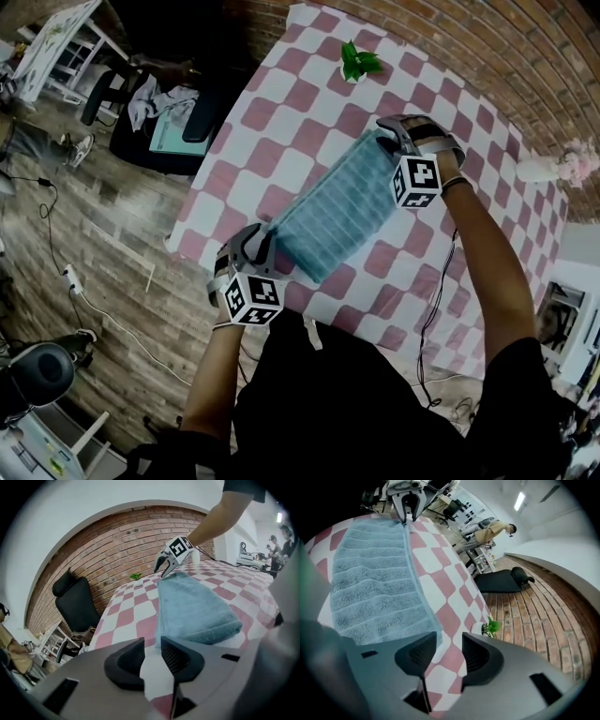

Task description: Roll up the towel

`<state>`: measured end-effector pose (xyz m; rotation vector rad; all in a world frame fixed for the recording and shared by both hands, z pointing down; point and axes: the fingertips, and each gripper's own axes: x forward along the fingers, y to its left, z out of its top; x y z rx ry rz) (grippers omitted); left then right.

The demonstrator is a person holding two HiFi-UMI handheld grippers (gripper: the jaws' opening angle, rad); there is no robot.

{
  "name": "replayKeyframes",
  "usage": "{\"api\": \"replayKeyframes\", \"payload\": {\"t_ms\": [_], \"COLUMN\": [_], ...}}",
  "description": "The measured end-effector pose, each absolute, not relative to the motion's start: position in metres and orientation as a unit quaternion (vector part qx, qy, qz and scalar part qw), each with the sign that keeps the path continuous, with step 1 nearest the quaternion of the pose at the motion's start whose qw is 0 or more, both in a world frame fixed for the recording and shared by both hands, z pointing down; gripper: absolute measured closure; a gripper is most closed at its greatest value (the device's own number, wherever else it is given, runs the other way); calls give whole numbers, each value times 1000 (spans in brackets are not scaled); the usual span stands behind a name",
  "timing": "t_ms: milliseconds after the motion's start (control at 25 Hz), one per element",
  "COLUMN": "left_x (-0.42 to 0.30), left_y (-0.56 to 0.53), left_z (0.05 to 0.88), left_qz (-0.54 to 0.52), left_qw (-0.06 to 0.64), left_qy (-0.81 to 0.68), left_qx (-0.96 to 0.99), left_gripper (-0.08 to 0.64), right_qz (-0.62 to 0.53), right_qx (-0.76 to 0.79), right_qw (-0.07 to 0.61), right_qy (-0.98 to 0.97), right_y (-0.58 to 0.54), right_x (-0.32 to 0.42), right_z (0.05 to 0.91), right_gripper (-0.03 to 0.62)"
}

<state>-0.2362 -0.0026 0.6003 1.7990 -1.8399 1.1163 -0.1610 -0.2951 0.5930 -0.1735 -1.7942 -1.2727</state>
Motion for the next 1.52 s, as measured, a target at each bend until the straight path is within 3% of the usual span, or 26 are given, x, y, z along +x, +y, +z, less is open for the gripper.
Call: {"api": "replayKeyframes", "payload": {"t_ms": [360, 640, 920, 1400, 1520], "left_x": [-217, -195, -191, -192, -200], "left_y": [7, 6, -8, -6, -1], "left_z": [577, 580, 552, 557, 561], "left_qz": [398, 373, 341, 337, 349], "left_qw": [137, 161, 154, 153, 140], "left_qy": [-645, -648, -671, -612, -582], "left_qx": [638, 644, 640, 699, 721], "left_gripper": [436, 430, 436, 439, 440], "right_qz": [-432, -276, -115, -49, -35], "right_qx": [-2, 32, 12, 80, 130], "right_qw": [404, 367, 327, 402, 425], "right_qy": [-806, -888, -938, -911, -895], "right_y": [-248, -146, -6, 35, 34], "right_x": [-112, -66, -64, -102, -97], "right_z": [558, 560, 579, 623, 631], "right_gripper": [422, 422, 422, 419, 476]}}
